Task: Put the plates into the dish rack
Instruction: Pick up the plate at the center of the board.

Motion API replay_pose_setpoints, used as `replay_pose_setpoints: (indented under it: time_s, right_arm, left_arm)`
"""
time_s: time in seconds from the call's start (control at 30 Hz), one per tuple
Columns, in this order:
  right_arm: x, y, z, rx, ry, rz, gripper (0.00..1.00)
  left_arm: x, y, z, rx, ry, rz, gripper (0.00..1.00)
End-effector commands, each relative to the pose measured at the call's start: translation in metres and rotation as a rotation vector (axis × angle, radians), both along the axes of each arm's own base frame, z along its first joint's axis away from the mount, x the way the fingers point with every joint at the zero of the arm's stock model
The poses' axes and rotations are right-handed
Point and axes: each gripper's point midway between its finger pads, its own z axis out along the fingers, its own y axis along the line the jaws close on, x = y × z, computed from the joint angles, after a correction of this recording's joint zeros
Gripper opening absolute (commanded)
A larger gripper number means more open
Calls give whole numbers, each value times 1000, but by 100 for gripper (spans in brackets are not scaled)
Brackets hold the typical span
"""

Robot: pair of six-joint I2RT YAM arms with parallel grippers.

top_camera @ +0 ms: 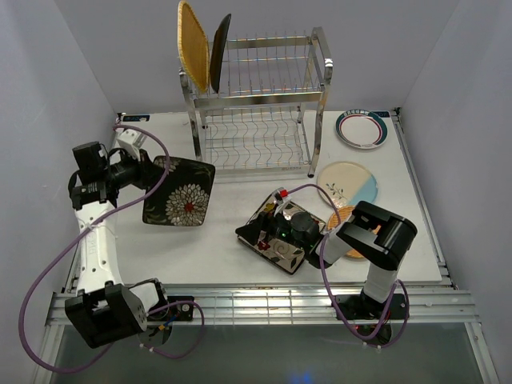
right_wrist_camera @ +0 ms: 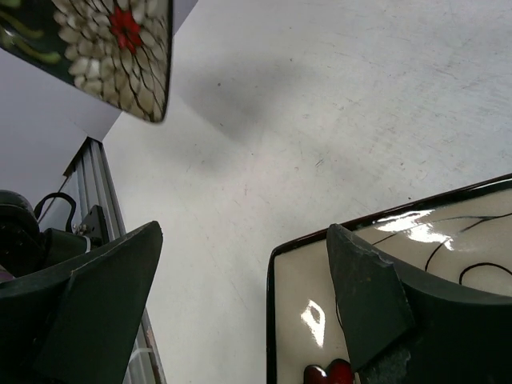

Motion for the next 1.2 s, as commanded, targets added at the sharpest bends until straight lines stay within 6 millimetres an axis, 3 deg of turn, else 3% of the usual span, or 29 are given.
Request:
replay_pose_setpoints:
  time_s: [0.0,0.33,0.53,0.8,0.93,1.17]
  right_arm:
    - [-1,-13,144,456,-364,-31,89]
    - [3,-19,140,446,-357,-43,89]
    - [3,-19,141,449,-355,-40,89]
    - [3,-16,142,457,-350,-29,88]
    - [3,-15,142,458,-348,-26,88]
    - [3,-16,141,456,-348,-26,88]
  left_arm:
    - [-4,-8,89,-33,-172,3,0]
    - [-17,-10,212,-49,-349,74,0]
    - [-21,-8,256,-88,-405,135,0]
    - [-30,-9,336,-129,-537,172,0]
    - [-30,-11,359,-162,-555,164,0]
    - [-36,-15,362,-176,-555,154,0]
